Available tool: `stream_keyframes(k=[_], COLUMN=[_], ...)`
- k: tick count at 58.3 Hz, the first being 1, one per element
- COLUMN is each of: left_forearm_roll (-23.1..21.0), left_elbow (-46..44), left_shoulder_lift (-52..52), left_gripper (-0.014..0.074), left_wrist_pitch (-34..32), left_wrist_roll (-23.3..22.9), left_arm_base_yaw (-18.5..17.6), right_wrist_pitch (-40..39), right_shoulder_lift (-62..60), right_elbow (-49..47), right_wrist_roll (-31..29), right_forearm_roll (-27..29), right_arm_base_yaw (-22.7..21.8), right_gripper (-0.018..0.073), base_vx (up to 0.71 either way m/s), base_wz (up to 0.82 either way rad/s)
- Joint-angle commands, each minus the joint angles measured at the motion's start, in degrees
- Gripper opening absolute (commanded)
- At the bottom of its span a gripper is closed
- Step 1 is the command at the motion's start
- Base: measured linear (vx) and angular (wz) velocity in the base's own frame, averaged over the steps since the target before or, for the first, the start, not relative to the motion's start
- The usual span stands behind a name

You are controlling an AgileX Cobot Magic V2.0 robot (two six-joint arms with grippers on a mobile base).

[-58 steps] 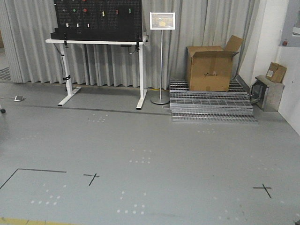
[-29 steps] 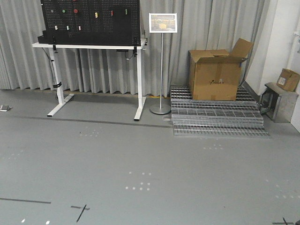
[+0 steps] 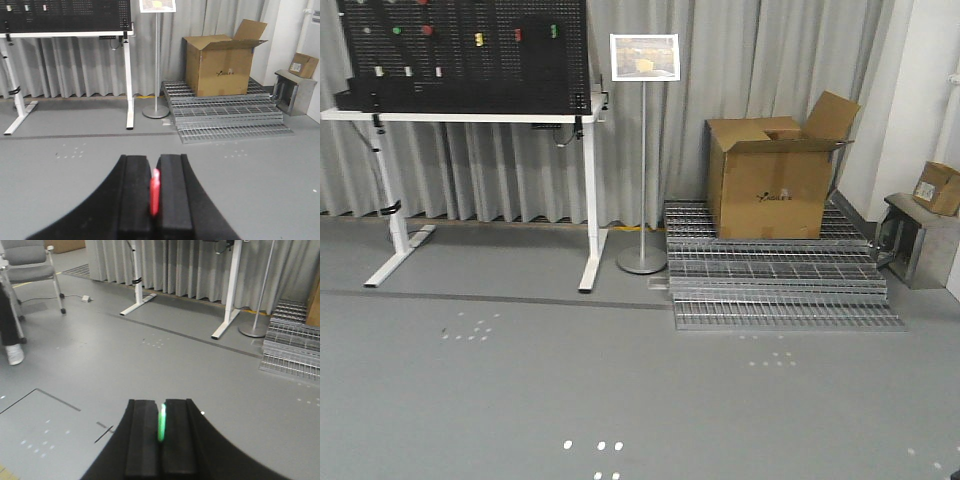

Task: Sort red and green spoons into left cabinet
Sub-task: 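Drive across the room toward the white cabinet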

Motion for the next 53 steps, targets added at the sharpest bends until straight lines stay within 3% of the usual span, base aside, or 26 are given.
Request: stream_keyframes(k=[1, 53], left_forearm_roll=[-1.0, -1.0], left_elbow=[-1.6, -1.6], left_shoulder_lift=[0.5, 0.5], left_gripper=[-0.0003, -0.0003], left_wrist_pitch=[-4.6, -4.6], left_wrist_roll=[0.0, 0.0], left_arm_base_yaw=[0.1, 0.1], right_wrist_pitch=[-4.0, -4.0], right_shoulder_lift=[0.3, 0.3], right_elbow=[-1.7, -1.7], right_wrist_roll=[-0.2, -0.2], right_forearm_roll=[0.6, 0.6], right_arm_base_yaw=[0.0, 0.0], right_gripper=[-0.0004, -0.0004], base_vx=[0.63, 0.62], base_wz=[-0.17, -0.14])
